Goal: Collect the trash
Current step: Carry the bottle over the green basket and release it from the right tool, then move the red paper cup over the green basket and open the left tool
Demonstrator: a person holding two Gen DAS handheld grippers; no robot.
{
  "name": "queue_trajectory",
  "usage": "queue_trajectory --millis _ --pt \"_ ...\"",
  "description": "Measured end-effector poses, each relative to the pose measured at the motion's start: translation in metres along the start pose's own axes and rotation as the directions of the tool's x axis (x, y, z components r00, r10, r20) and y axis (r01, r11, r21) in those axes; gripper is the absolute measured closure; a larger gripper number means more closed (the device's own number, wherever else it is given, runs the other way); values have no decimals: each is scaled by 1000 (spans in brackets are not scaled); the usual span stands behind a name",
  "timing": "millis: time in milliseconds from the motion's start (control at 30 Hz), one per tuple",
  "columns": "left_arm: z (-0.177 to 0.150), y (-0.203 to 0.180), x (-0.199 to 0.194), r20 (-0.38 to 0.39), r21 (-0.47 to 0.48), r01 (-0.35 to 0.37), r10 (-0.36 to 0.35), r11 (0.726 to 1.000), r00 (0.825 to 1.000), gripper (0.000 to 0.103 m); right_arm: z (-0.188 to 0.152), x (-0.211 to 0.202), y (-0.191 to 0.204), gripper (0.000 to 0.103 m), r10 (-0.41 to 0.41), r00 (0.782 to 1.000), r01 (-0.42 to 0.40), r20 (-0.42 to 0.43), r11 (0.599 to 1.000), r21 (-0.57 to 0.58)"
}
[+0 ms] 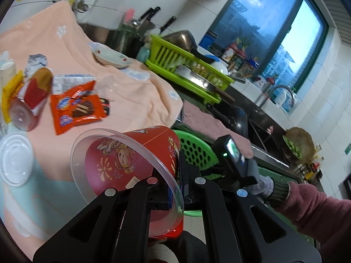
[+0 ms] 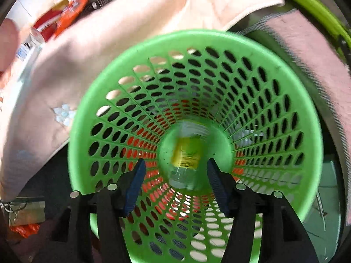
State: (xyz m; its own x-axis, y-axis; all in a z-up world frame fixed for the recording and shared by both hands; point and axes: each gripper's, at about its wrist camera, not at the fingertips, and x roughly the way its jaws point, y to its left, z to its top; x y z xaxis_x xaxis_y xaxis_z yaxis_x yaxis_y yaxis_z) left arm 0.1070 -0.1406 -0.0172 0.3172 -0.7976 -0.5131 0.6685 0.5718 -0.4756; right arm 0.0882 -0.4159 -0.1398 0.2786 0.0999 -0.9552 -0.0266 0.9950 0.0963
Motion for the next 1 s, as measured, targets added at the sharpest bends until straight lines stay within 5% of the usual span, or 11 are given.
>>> queue_trajectory --millis 367,667,1000 --pt "-12 -30 64 -120 24 79 -76 997 990 100 -45 -79 -8 25 -40 978 33 205 999 37" --pt "-26 -48 116 -217 38 98 -88 994 972 100 -70 -97 -14 21 -71 964 48 255 994 96" --pt "-40 -46 158 -302 33 41 -29 999 953 98 -81 -98 -18 18 -101 956 68 276 990 125"
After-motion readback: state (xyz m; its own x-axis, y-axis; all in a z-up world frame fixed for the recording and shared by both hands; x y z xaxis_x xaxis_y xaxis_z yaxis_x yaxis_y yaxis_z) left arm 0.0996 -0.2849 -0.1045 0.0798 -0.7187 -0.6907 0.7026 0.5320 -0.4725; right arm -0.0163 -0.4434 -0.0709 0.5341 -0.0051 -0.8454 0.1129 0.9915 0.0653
